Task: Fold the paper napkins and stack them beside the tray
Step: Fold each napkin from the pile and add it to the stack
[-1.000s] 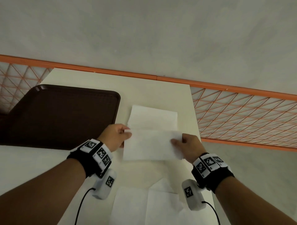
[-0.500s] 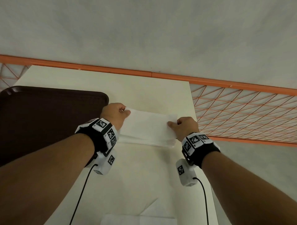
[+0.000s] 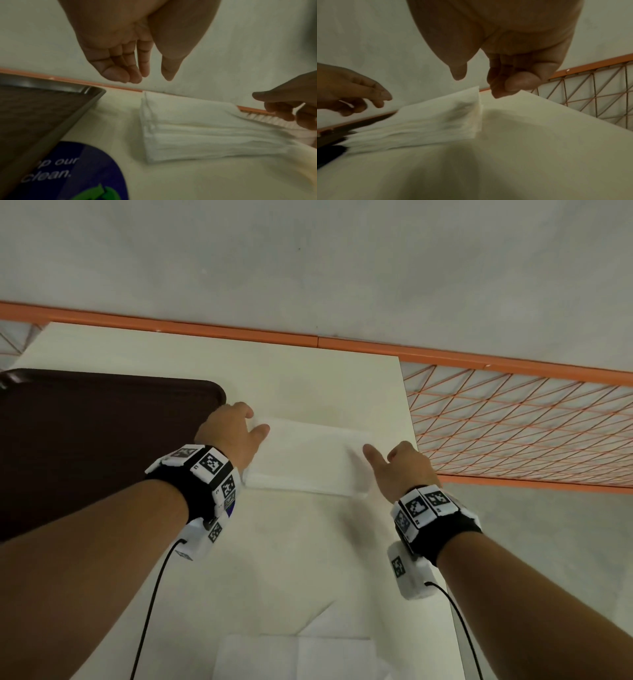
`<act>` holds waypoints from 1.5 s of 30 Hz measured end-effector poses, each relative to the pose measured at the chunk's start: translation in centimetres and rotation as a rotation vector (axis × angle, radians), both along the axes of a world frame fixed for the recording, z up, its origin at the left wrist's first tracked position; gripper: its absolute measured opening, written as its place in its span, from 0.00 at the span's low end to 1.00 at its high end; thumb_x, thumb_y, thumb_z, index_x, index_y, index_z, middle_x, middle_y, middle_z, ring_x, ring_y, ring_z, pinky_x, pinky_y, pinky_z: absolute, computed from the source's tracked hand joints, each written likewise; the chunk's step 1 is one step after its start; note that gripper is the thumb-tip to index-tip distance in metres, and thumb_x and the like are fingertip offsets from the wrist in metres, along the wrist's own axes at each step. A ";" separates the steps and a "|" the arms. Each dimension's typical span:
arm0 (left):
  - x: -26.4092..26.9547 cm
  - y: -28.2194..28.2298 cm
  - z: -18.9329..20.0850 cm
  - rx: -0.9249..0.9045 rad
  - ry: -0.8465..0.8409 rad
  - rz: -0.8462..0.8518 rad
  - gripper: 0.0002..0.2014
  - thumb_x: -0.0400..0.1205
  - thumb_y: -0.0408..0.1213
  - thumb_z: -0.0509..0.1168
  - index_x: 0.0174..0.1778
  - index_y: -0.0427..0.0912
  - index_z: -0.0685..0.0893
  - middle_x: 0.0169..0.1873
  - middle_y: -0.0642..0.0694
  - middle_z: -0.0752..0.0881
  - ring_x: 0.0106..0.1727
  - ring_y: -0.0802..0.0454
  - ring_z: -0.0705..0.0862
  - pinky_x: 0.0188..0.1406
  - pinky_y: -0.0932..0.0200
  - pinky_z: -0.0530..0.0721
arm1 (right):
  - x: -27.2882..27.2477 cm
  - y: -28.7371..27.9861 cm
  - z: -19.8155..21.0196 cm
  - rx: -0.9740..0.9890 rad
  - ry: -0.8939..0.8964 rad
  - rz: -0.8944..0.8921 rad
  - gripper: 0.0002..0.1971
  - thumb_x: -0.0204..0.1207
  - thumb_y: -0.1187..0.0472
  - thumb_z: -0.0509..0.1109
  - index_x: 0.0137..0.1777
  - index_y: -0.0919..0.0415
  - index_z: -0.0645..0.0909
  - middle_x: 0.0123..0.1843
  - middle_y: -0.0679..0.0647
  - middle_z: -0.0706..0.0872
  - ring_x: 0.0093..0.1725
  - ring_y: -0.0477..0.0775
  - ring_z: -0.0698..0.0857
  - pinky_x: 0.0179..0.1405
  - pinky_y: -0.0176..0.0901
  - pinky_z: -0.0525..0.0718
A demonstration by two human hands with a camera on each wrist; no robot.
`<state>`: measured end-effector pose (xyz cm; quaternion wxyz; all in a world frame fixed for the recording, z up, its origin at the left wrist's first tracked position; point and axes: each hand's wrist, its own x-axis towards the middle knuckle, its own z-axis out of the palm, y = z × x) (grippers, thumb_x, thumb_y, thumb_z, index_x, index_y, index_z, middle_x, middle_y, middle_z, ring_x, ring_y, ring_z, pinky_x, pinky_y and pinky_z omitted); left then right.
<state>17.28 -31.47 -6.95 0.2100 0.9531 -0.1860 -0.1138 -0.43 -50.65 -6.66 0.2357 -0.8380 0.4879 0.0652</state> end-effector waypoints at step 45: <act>-20.6 12.6 3.8 -0.279 0.630 -0.524 0.09 0.82 0.45 0.67 0.43 0.45 0.87 0.40 0.46 0.89 0.43 0.52 0.87 0.45 0.60 0.84 | -13.7 13.6 6.8 0.465 -0.308 0.475 0.04 0.73 0.57 0.77 0.47 0.54 0.87 0.45 0.50 0.91 0.43 0.46 0.88 0.46 0.40 0.86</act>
